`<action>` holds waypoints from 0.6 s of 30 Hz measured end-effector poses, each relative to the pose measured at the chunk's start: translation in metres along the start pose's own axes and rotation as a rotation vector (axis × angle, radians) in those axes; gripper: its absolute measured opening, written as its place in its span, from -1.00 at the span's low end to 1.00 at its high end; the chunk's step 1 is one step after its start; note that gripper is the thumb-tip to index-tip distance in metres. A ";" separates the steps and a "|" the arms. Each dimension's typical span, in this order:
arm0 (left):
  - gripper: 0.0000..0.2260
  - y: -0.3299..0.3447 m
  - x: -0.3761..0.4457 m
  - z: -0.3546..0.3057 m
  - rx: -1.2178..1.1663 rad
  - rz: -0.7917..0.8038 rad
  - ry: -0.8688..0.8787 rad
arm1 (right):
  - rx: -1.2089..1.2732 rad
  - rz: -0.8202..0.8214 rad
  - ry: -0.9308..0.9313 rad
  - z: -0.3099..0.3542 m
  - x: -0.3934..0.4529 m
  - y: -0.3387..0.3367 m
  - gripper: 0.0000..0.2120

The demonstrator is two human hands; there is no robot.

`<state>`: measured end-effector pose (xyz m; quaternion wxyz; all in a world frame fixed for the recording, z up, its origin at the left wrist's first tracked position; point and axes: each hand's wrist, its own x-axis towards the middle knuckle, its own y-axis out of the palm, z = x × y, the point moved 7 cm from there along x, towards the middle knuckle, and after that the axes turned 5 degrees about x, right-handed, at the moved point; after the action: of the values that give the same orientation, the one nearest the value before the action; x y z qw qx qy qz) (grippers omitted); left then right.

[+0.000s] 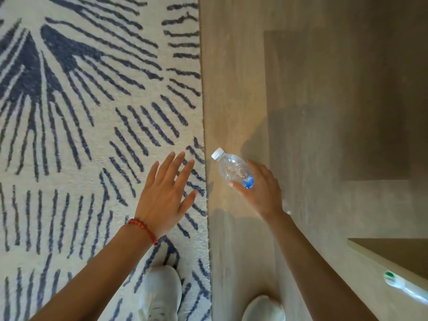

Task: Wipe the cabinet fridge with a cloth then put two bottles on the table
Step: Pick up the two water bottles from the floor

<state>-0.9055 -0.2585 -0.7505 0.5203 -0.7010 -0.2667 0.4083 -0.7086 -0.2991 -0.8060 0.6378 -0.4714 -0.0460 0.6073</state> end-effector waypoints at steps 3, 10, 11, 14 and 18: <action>-0.48 0.009 0.001 0.001 0.003 0.007 0.010 | 0.093 0.011 0.051 -0.007 0.004 0.010 -0.37; -0.47 -0.006 -0.010 0.002 -0.030 0.011 -0.023 | 0.518 0.012 0.279 -0.010 -0.012 0.003 -0.54; -0.47 -0.013 -0.015 0.001 -0.034 0.011 -0.030 | 0.566 0.023 0.301 -0.007 -0.018 0.000 -0.57; -0.48 -0.038 -0.032 -0.005 -0.047 0.019 -0.042 | 0.714 0.061 0.368 0.003 -0.042 -0.011 -0.47; -0.48 -0.083 -0.064 -0.021 -0.059 0.032 -0.035 | 0.807 0.109 0.382 0.032 -0.093 -0.036 -0.44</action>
<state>-0.9173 -0.2937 -0.6500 0.4880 -0.7131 -0.2764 0.4207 -0.7265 -0.3509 -0.7172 0.7348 -0.2903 0.3381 0.5114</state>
